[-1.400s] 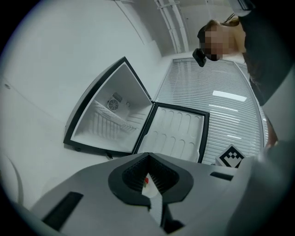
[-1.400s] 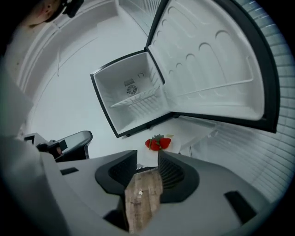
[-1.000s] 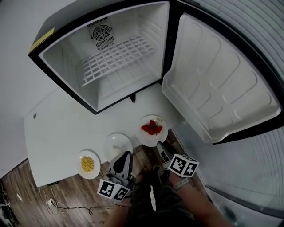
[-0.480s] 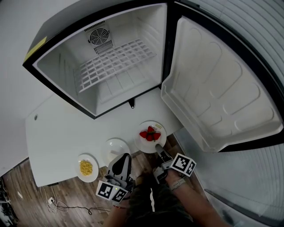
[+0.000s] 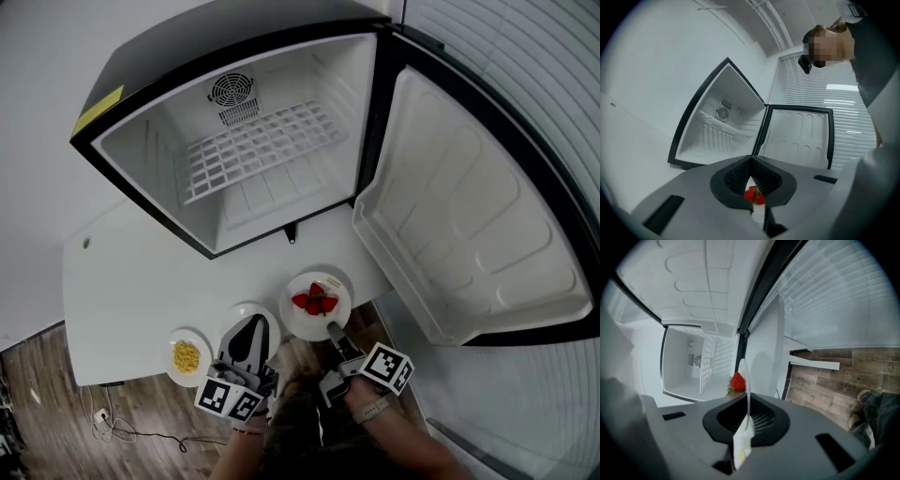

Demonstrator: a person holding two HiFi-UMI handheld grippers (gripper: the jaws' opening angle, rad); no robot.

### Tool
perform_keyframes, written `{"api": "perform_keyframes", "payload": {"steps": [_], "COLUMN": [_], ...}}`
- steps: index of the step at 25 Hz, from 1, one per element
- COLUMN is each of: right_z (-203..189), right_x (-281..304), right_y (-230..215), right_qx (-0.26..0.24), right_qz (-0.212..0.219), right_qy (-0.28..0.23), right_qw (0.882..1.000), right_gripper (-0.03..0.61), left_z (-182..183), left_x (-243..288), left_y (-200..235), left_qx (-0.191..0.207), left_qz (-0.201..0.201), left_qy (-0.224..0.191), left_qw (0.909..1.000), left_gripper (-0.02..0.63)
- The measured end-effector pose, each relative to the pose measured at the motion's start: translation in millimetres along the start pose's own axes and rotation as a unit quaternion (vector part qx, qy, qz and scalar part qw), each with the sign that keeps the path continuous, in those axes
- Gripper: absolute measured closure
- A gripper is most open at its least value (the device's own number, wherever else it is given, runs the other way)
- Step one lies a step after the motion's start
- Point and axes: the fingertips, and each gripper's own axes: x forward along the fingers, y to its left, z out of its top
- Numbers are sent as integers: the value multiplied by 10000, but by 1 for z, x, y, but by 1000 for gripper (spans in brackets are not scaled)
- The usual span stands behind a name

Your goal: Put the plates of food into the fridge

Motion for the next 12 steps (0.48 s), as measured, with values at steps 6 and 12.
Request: {"api": "perform_keyframes", "payload": {"steps": [6,12], "right_z": [-6,5], "right_x": [26,64], "right_y": [44,75], "right_qx": [-83,-145], "right_qz": [281,343], "right_qy": [242,102], "right_qw": [9993,9993], "right_gripper": [563,563], "left_z": [38,64], "left_x": [5,23], "left_y": [17,45], "left_qx": [208,106], "left_qz": [200,333], "left_qy": [-260,-410], "left_qw": [9992,9985], "left_gripper": [607,607]}}
